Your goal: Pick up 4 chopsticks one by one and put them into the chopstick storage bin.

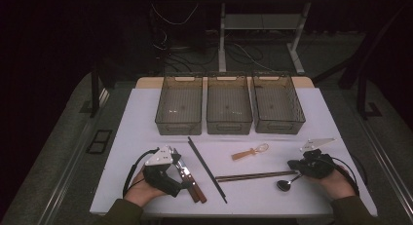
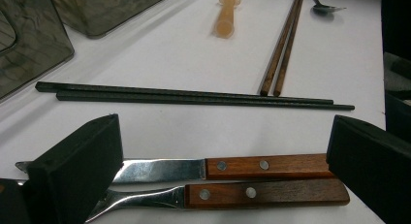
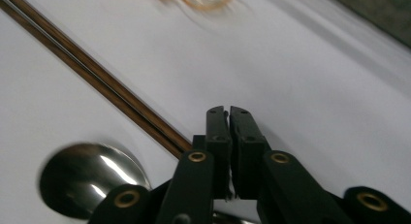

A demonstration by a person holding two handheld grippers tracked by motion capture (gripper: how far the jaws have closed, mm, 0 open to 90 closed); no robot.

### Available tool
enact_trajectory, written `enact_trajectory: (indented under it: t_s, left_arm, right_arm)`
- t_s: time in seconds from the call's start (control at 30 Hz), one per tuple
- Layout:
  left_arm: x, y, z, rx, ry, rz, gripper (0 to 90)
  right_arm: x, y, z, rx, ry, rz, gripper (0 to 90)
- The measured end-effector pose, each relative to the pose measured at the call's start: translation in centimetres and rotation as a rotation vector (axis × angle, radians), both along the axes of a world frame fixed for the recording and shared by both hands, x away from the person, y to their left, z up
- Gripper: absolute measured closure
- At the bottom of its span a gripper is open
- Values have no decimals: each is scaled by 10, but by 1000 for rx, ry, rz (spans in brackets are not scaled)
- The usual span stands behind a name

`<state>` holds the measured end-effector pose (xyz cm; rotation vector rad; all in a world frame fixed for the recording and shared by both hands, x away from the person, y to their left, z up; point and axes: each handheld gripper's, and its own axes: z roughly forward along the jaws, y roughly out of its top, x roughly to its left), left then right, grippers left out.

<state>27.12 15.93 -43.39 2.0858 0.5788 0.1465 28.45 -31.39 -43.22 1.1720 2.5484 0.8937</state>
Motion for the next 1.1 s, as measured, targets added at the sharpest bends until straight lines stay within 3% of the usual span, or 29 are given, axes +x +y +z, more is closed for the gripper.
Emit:
enact_trajectory:
  t_s: [0.13,0.33,0.47,0.73,0.9,1.03,1.1]
  left_arm:
    - [0,-1,0,-6,3,5,0]
    - [0,-1,0,-6,2,4,0]
    - [0,-1,0,-6,1,3,0]
    - [0,0,0,-8,0,5,0]
    - [0,0,0,-6,-1,2,0]
    - [0,0,0,-8,-2,1,0]
    - [0,0,0,-9,-2,1,0]
  right_arm:
    - [0,12,7,52,-15,44,796]
    - [0,57,17,109,-43,200,733]
    - [0,89,16,98,-40,302,701]
    - [2,139,7,46,-25,426,712]
    - [-1,162,6,49,-11,508,808]
    - [1,174,3,23,-59,542,738]
    - [2,179,1,25,-58,551,721]
